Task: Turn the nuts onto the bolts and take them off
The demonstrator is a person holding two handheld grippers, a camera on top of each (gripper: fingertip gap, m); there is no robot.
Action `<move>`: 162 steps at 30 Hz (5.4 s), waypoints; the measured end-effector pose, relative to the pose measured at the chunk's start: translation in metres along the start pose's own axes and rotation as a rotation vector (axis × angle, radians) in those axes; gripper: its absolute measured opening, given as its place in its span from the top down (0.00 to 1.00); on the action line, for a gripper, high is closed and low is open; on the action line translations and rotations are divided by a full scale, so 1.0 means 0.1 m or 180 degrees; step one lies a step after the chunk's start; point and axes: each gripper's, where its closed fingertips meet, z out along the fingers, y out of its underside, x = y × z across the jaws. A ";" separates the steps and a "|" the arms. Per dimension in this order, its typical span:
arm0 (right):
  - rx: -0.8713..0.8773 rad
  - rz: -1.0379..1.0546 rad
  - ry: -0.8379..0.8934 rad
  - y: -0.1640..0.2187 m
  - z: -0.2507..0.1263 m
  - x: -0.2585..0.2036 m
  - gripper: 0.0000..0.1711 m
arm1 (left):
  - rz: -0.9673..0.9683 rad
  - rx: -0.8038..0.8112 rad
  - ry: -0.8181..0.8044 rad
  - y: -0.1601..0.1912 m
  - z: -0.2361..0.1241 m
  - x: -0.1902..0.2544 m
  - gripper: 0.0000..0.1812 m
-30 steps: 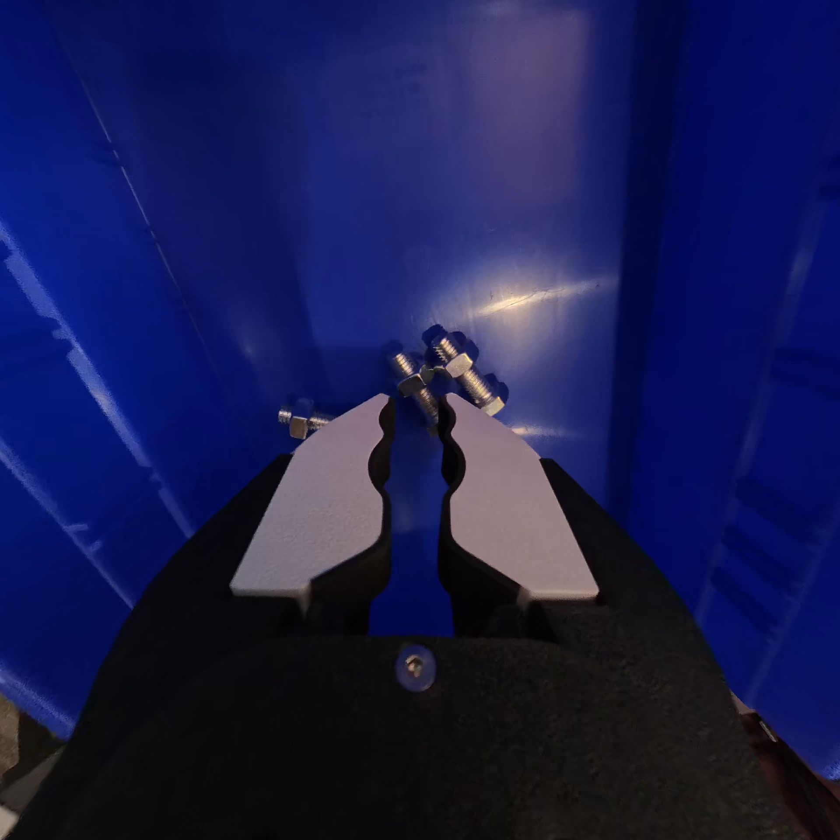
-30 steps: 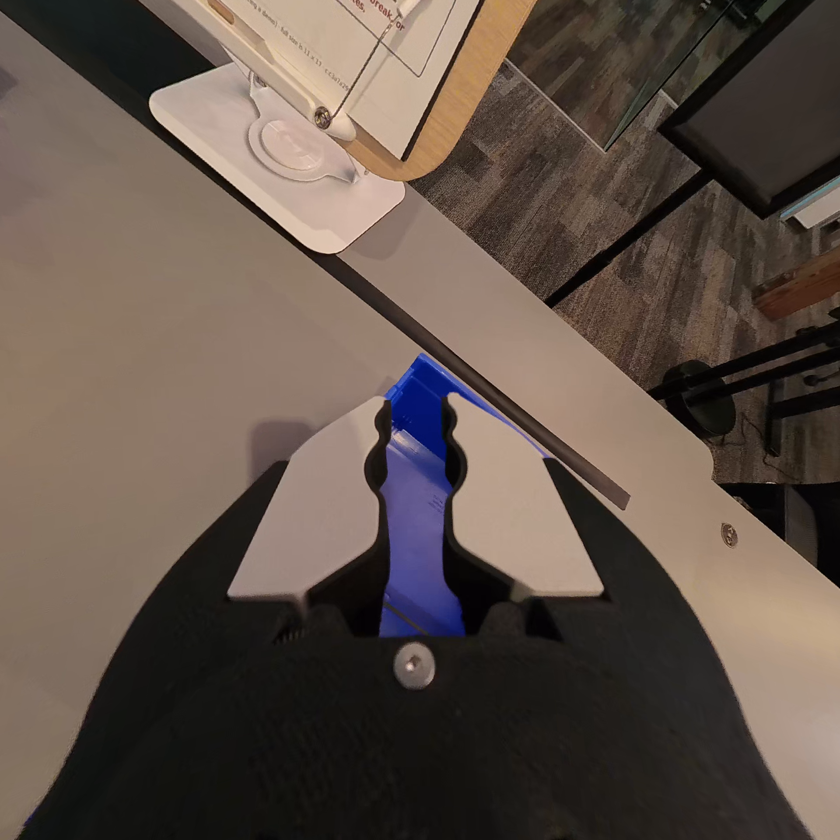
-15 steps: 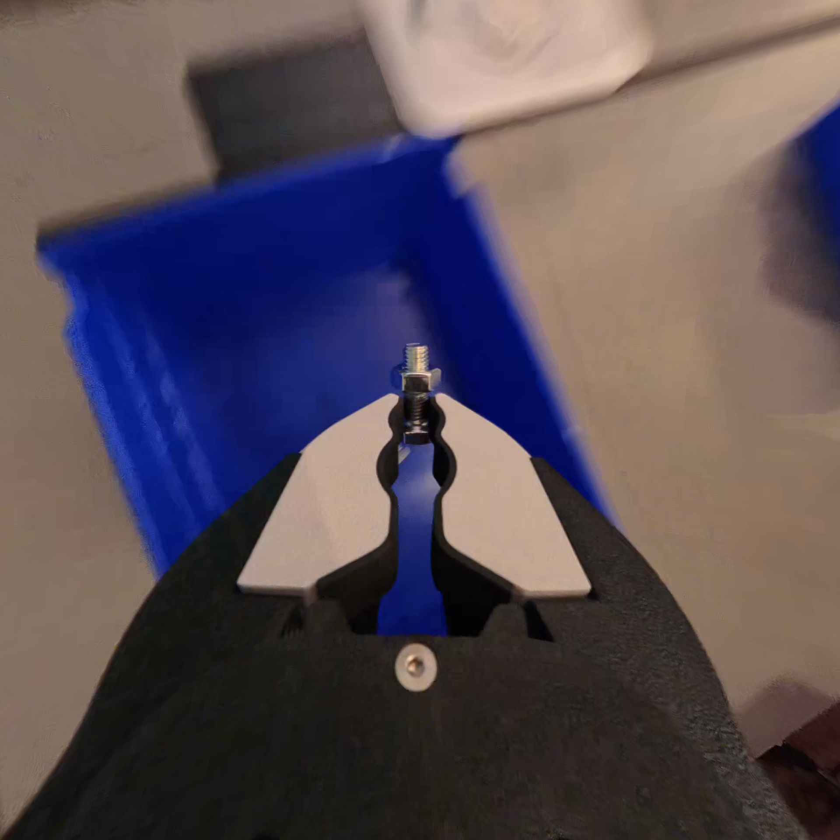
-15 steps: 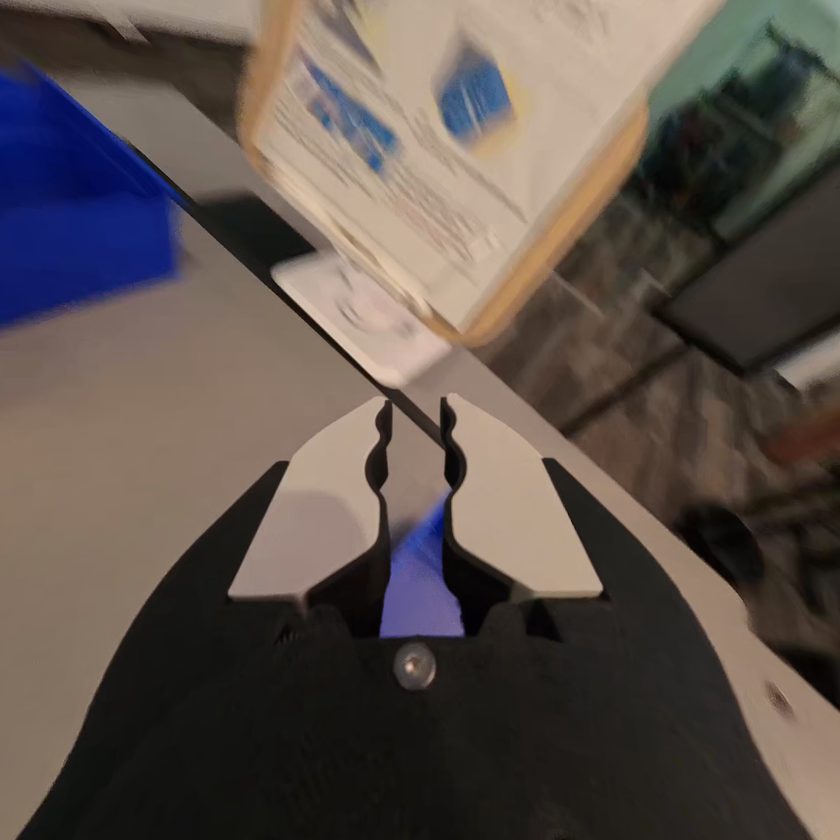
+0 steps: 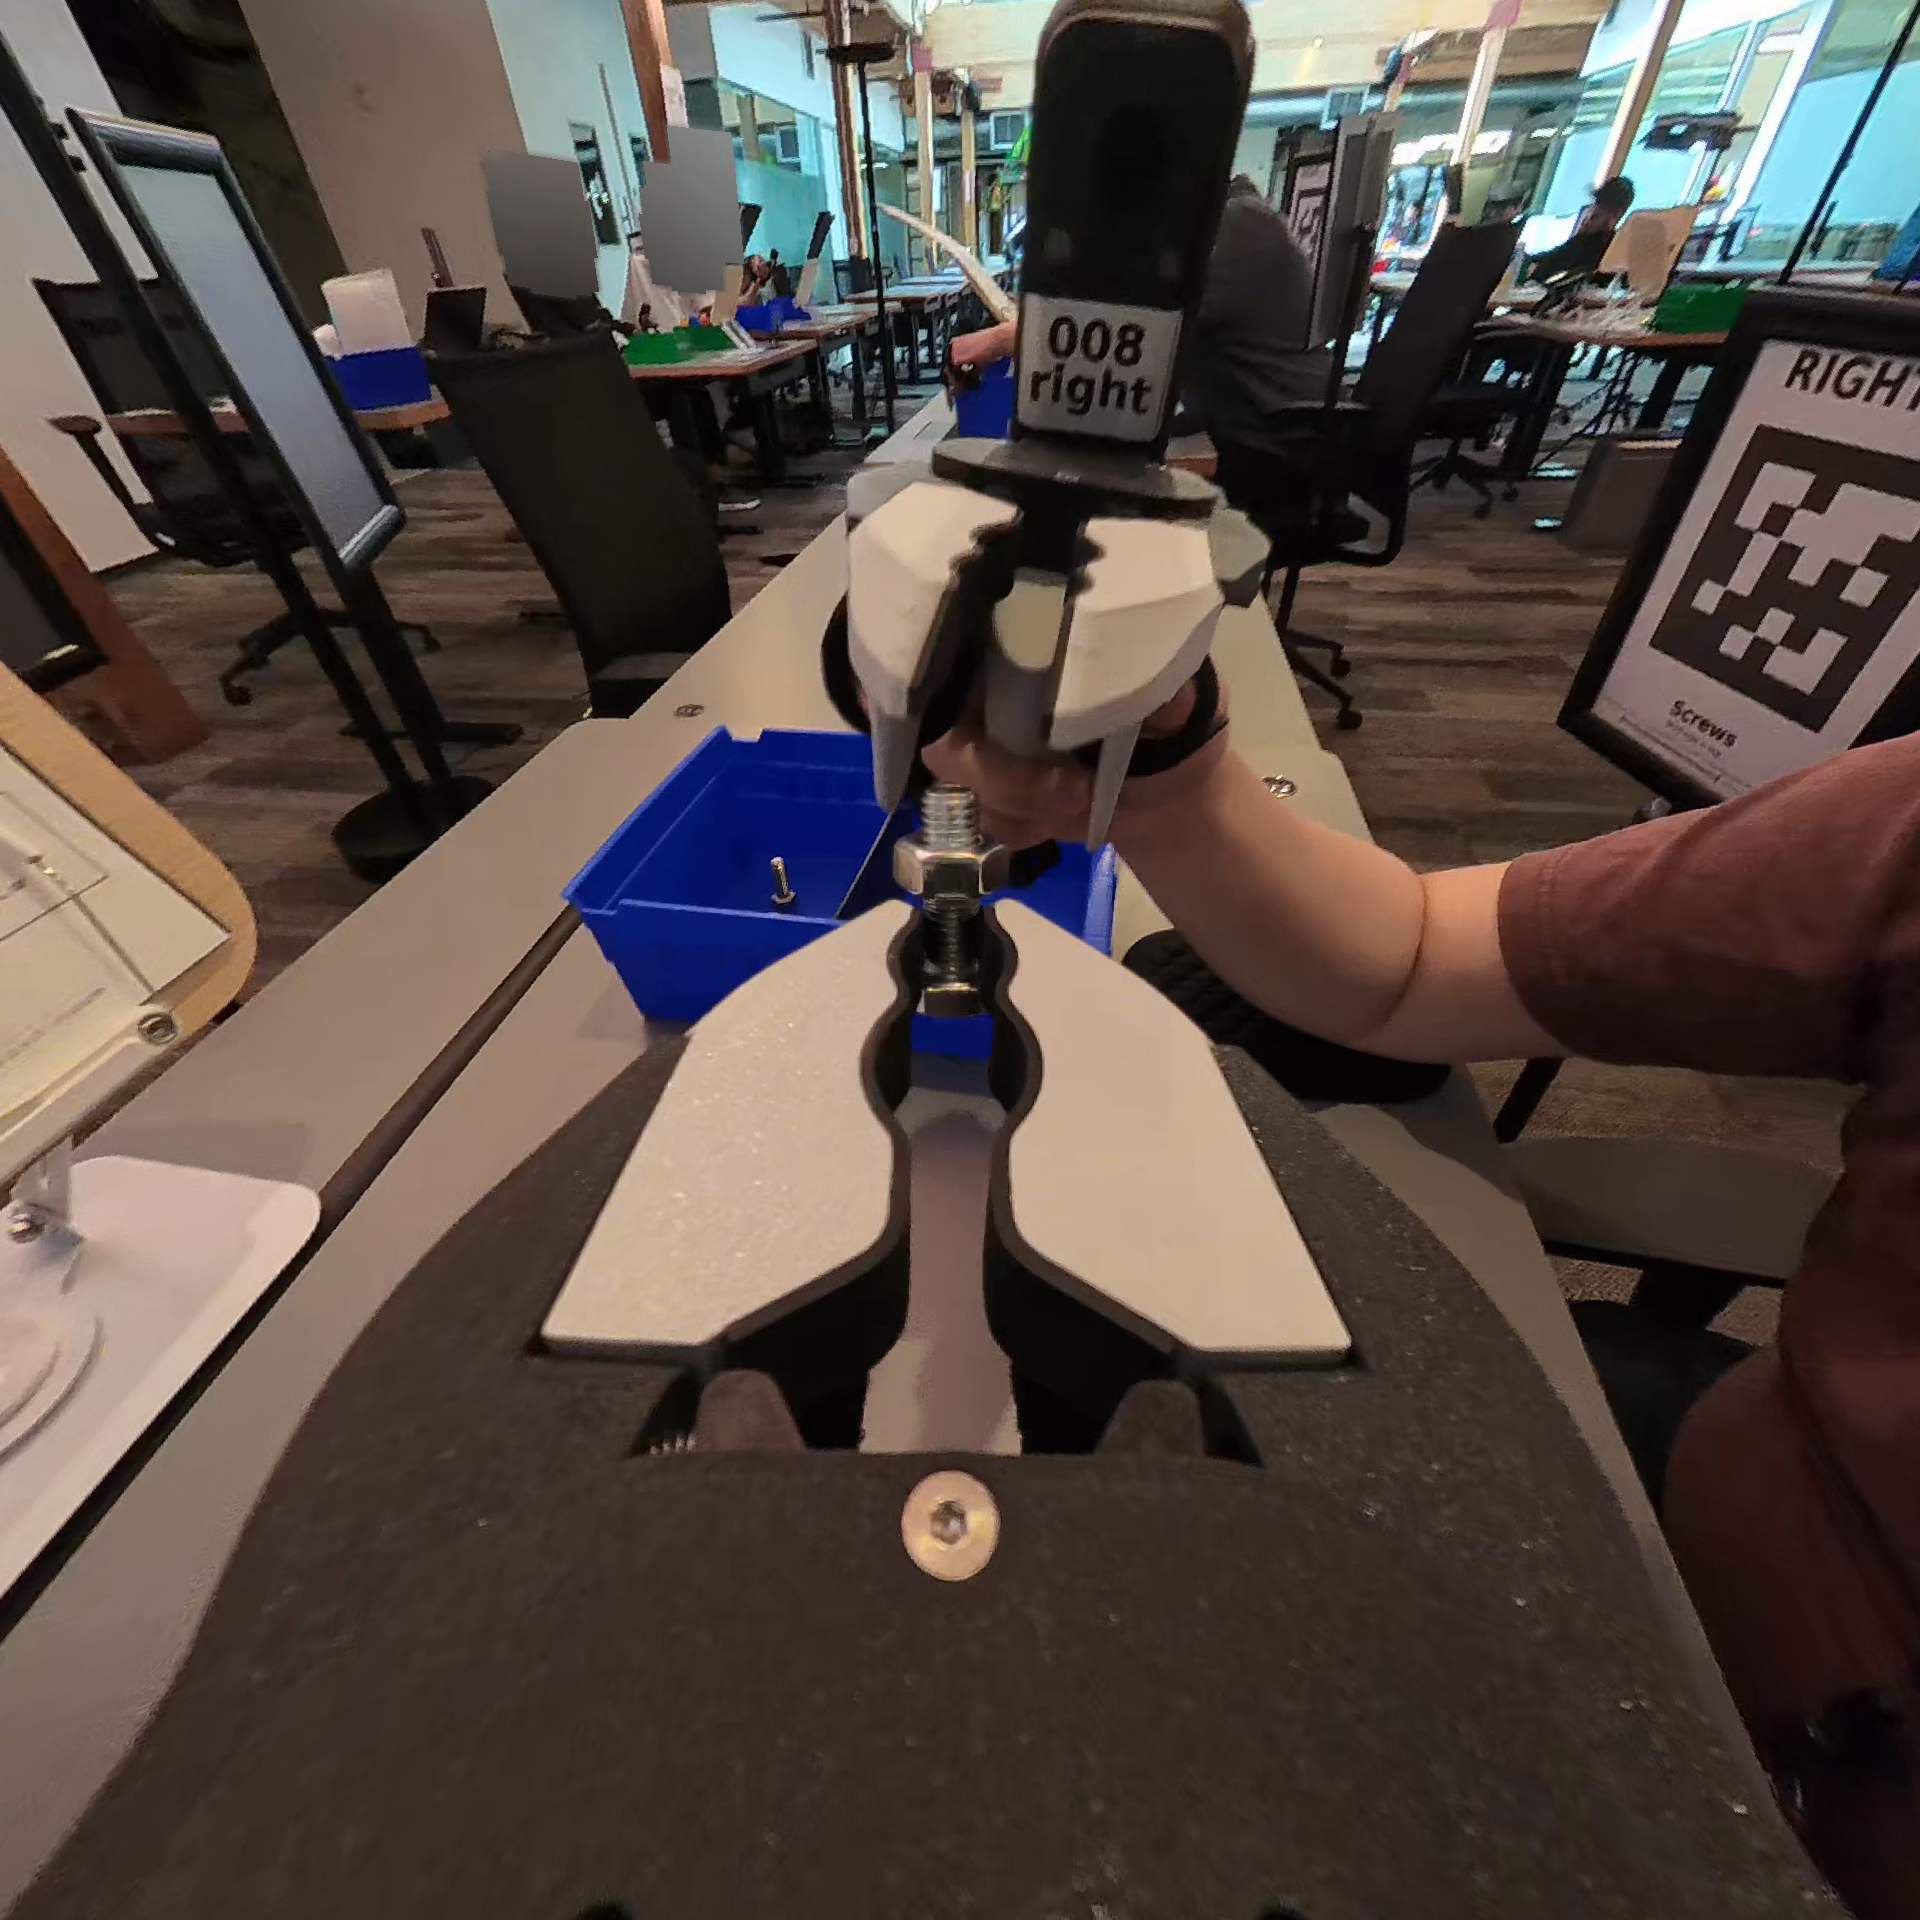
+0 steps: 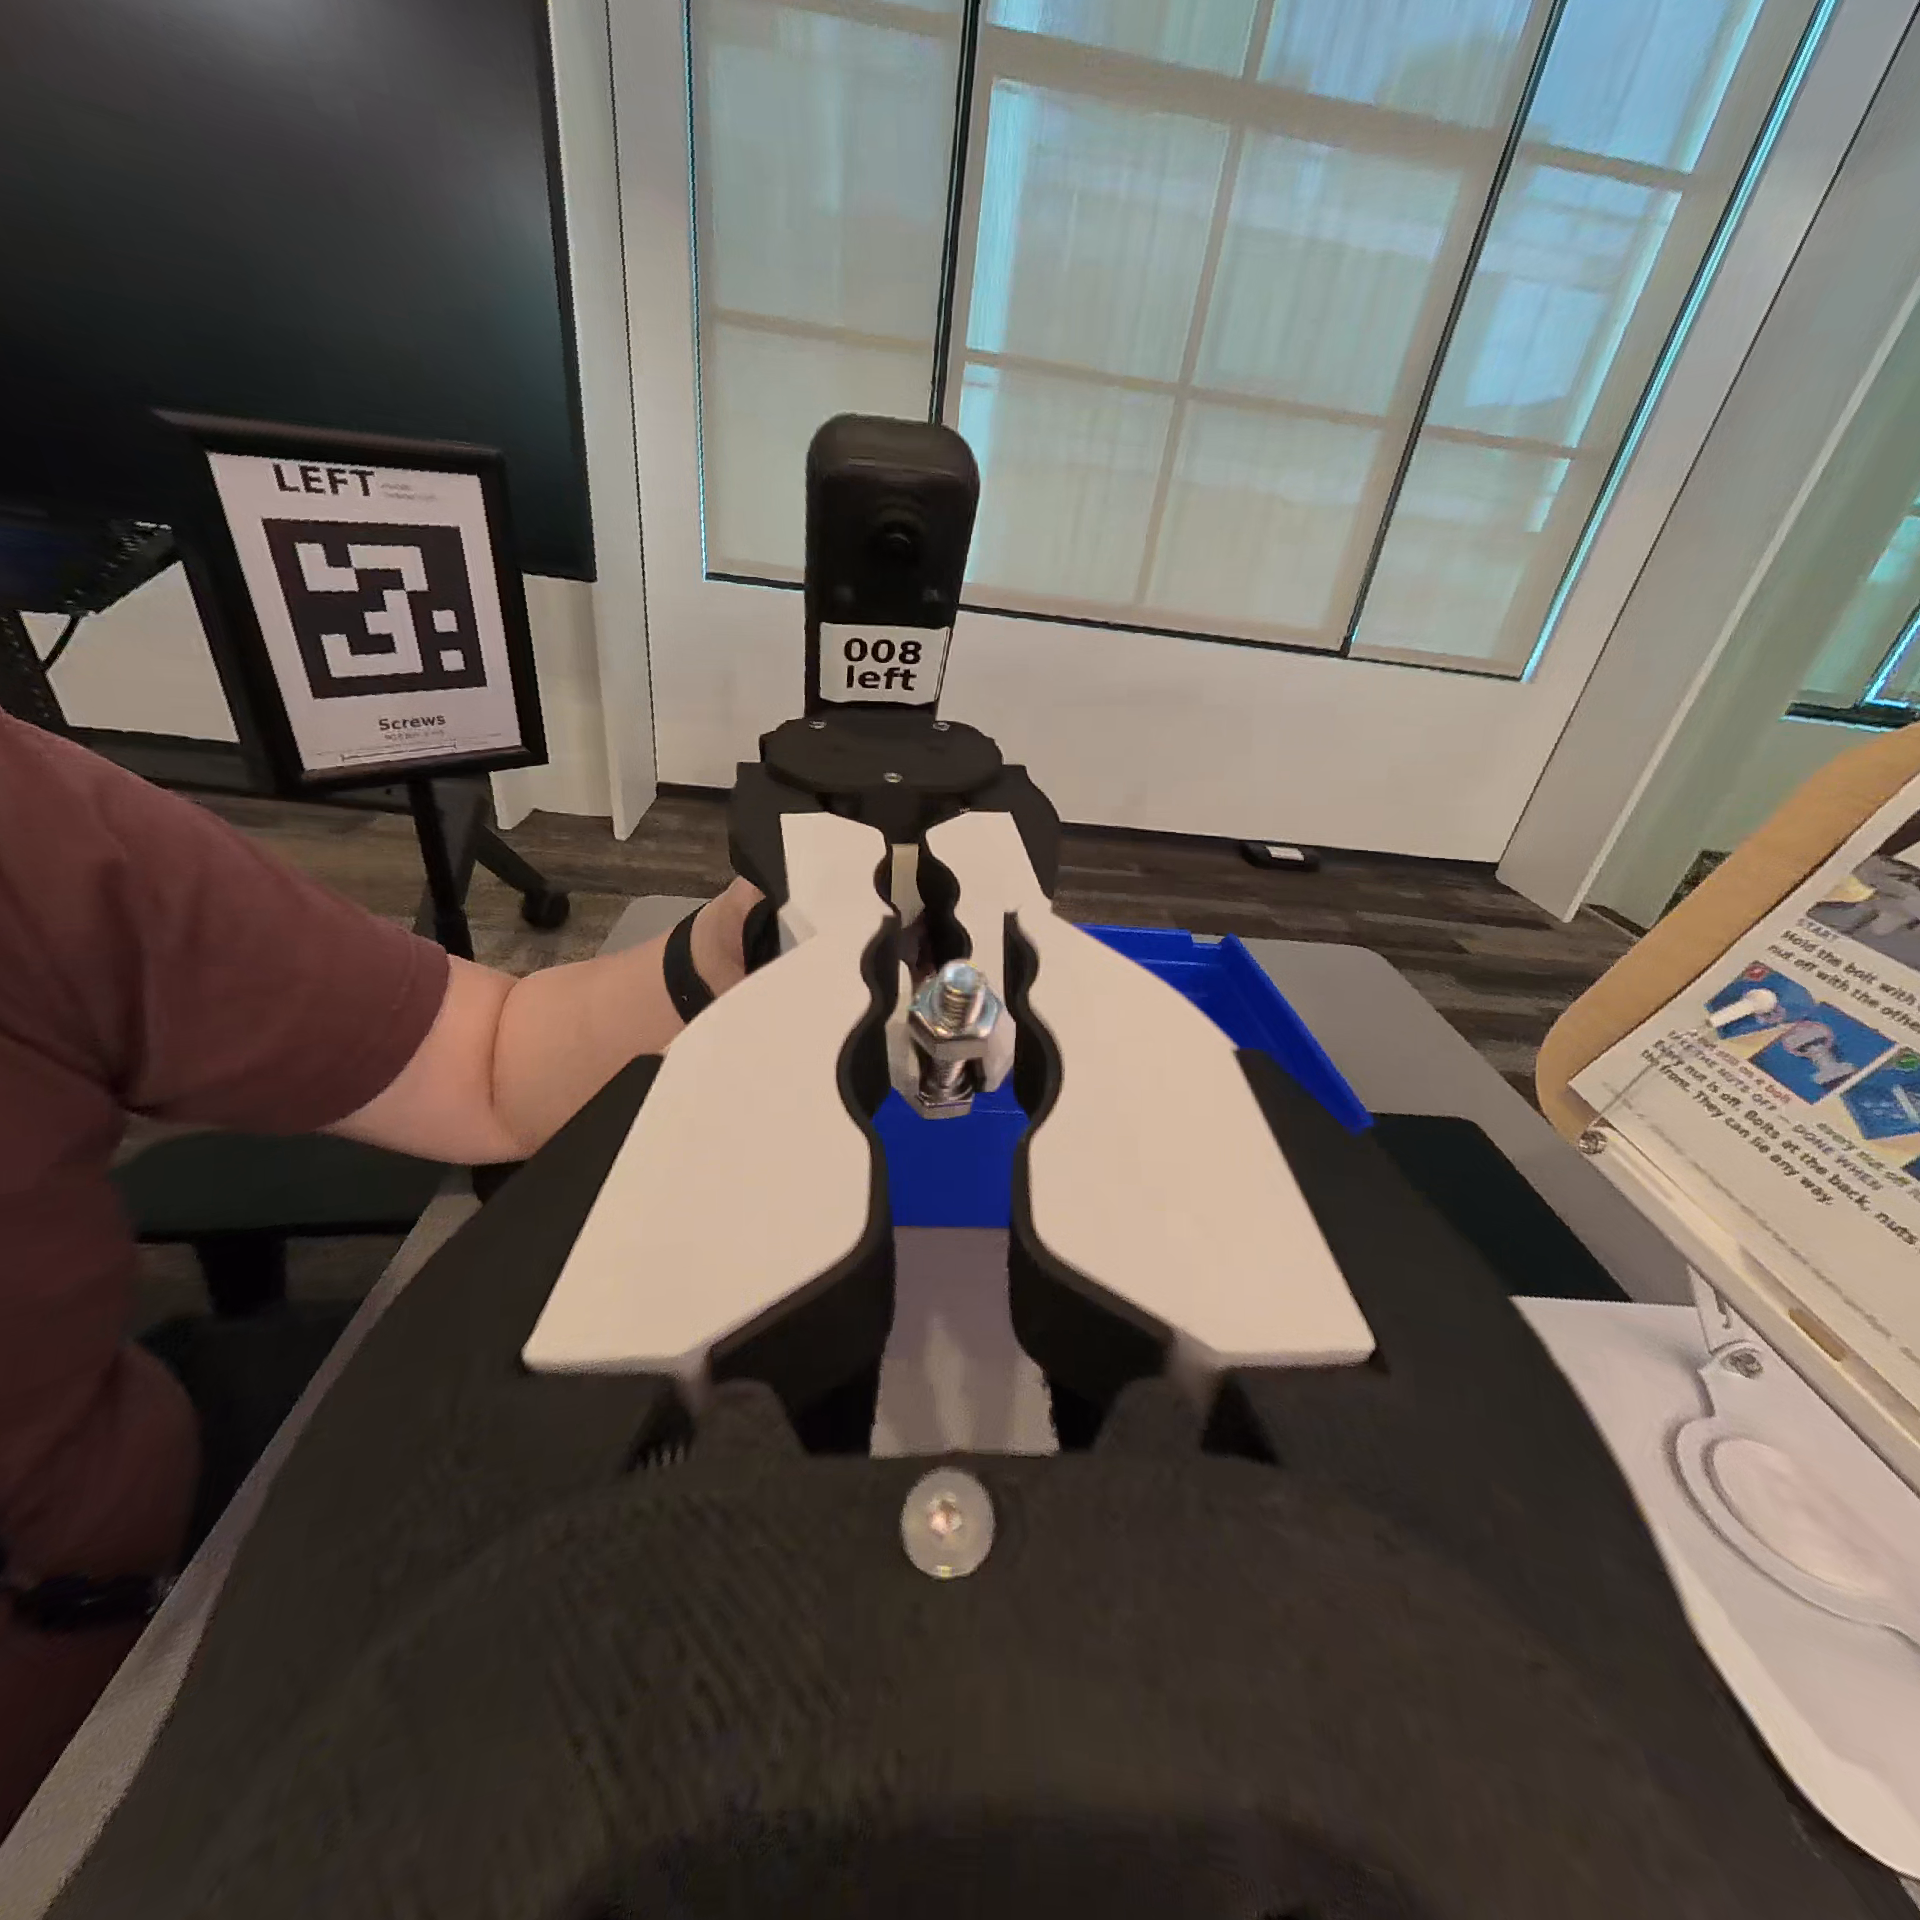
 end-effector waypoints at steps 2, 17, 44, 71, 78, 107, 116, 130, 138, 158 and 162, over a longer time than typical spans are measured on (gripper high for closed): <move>0.0005 0.0044 -0.0010 0.02 0.02 0.01 0.89 | -0.0025 0.0026 0.0049 -0.01 0.02 0.02 0.95; 0.0101 0.0288 -0.0258 0.06 0.03 -0.01 0.94 | 0.0055 0.0179 -0.0056 -0.05 -0.06 -0.01 0.79; 0.0149 0.0025 -0.0586 0.08 0.05 -0.18 0.83 | 0.0241 -0.0111 0.0230 0.15 0.20 0.20 0.91; 0.0038 0.0211 -0.0486 0.09 0.10 -0.17 0.87 | 0.0037 -0.0222 0.0177 0.18 0.24 0.19 0.92; -0.0052 0.0141 -0.0499 0.13 0.09 -0.18 0.94 | 0.0036 -0.0198 0.0178 0.17 0.24 0.18 0.91; 0.0237 0.0150 -0.0405 0.05 0.07 -0.11 0.80 | 0.0194 -0.0104 -0.0157 0.09 0.20 0.08 0.92; 0.0047 0.0039 -0.0456 0.14 0.03 -0.10 0.83 | 0.0111 -0.0148 -0.0090 0.12 0.24 0.10 0.92; 0.0098 0.0233 -0.0560 0.12 -0.04 -0.07 0.84 | 0.0018 -0.0053 0.0079 0.06 0.22 0.19 0.92; 0.0042 0.0140 -0.0710 0.12 0.05 -0.24 0.81 | 0.0057 -0.0108 0.0123 0.09 0.24 0.21 0.92; 0.0106 0.0300 -0.0823 0.07 0.01 -0.26 0.80 | 0.0098 -0.0103 0.0128 0.06 0.21 0.23 0.92; 0.0081 0.0318 -0.0751 0.11 0.01 -0.20 0.81 | 0.0088 -0.0114 0.0176 0.08 0.23 0.26 0.92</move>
